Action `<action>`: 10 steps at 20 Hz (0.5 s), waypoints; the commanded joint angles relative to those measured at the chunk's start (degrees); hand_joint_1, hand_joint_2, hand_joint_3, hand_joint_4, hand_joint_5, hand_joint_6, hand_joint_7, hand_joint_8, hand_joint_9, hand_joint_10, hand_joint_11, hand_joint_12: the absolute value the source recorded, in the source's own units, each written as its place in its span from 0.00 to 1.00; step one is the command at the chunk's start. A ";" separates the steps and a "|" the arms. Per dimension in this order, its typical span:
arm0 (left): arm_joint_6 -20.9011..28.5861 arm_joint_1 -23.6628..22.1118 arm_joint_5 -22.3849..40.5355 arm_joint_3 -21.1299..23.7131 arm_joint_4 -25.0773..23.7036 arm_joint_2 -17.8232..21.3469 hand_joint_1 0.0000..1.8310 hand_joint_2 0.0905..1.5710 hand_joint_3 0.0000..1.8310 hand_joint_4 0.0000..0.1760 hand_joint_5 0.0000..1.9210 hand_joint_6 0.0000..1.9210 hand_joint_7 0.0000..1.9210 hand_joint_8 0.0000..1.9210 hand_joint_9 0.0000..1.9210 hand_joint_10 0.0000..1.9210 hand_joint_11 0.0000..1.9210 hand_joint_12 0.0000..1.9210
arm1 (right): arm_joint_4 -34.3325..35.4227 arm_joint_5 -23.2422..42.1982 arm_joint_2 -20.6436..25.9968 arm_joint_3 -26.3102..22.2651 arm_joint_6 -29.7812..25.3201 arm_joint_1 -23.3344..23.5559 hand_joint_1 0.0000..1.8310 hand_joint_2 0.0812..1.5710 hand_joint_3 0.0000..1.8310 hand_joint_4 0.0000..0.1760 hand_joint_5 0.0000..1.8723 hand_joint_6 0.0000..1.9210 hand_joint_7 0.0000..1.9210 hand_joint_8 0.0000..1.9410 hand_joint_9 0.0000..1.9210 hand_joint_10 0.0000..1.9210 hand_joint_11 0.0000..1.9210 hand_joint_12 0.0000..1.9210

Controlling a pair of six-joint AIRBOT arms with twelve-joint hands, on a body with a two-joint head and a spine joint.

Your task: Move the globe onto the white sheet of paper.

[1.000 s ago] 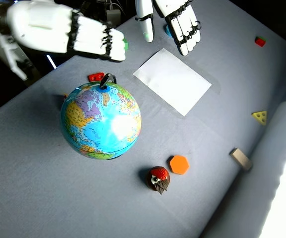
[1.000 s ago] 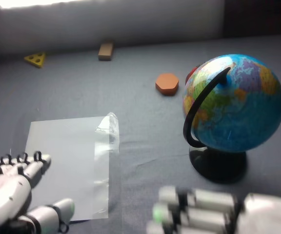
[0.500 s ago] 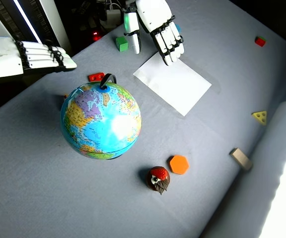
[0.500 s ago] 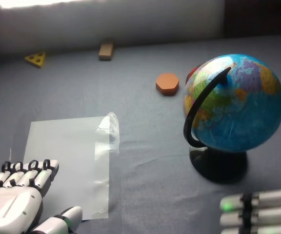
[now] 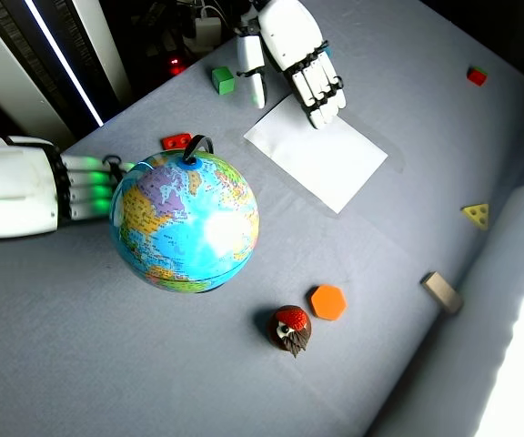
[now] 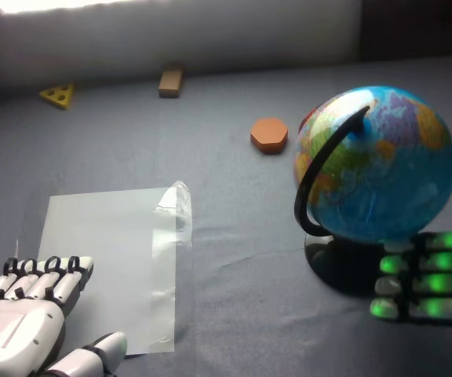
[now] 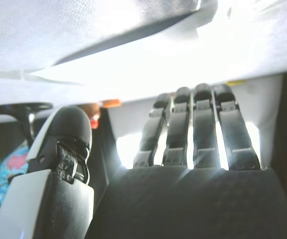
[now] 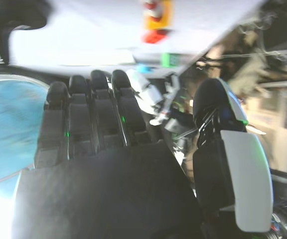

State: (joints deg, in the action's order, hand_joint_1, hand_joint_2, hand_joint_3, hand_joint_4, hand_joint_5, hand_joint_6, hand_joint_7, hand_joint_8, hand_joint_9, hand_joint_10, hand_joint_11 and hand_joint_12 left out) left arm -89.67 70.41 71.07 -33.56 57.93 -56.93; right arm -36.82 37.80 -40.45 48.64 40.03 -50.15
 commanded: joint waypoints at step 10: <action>0.61 0.80 4.48 0.18 -3.52 -0.59 0.00 0.81 0.00 0.03 0.00 0.00 0.02 0.00 0.03 0.00 0.00 0.07 | 4.82 -2.11 -1.86 5.05 -0.24 1.94 0.00 0.75 0.00 0.00 0.08 0.01 0.07 0.00 0.04 0.00 0.00 0.00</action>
State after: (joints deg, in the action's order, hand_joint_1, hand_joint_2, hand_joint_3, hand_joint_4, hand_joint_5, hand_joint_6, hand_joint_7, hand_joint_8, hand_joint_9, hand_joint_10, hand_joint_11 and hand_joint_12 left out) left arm -89.38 71.35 70.48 -33.50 57.39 -57.41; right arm -33.80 30.98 -42.48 53.60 39.70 -49.10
